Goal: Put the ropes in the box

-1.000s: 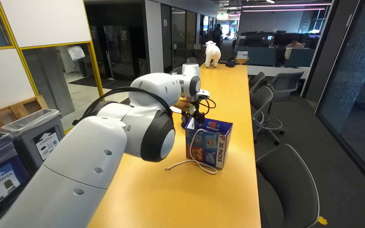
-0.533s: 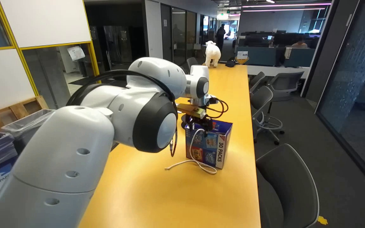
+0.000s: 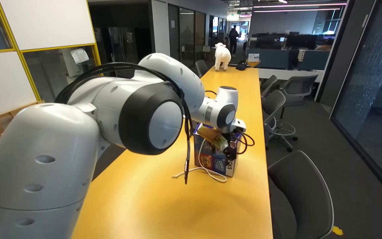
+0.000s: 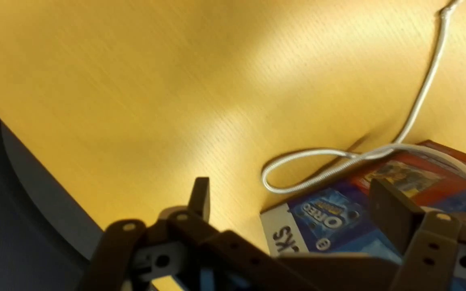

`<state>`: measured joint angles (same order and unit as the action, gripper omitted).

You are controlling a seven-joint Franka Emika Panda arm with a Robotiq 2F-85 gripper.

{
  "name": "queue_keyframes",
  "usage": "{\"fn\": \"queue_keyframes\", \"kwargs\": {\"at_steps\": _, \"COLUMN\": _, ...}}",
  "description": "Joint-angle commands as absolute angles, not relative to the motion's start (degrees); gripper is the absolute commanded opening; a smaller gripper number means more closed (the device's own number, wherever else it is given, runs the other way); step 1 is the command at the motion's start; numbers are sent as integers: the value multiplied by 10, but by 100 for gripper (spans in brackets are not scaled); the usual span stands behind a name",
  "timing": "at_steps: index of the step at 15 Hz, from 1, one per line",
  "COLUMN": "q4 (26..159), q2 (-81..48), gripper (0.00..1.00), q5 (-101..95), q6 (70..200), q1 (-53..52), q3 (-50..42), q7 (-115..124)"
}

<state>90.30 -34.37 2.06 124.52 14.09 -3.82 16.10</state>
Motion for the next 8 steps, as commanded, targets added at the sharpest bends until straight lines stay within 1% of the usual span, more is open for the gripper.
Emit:
{"fn": "queue_keyframes", "kwargs": {"at_steps": 1, "q4": 987, "q2": -331, "gripper": 100, "q5": 73, "q6": 1296, "q1": 132, "q3": -53, "q7": 158}}
{"fn": "queue_keyframes", "kwargs": {"at_steps": 4, "q4": 1007, "q2": -350, "gripper": 100, "q5": 90, "q6": 1342, "q1": 118, "q3": -59, "q7": 176}}
{"fn": "queue_keyframes", "kwargs": {"at_steps": 8, "q4": 990, "q2": -388, "gripper": 100, "q5": 105, "q6": 1406, "q1": 96, "q3": -72, "q7": 236}}
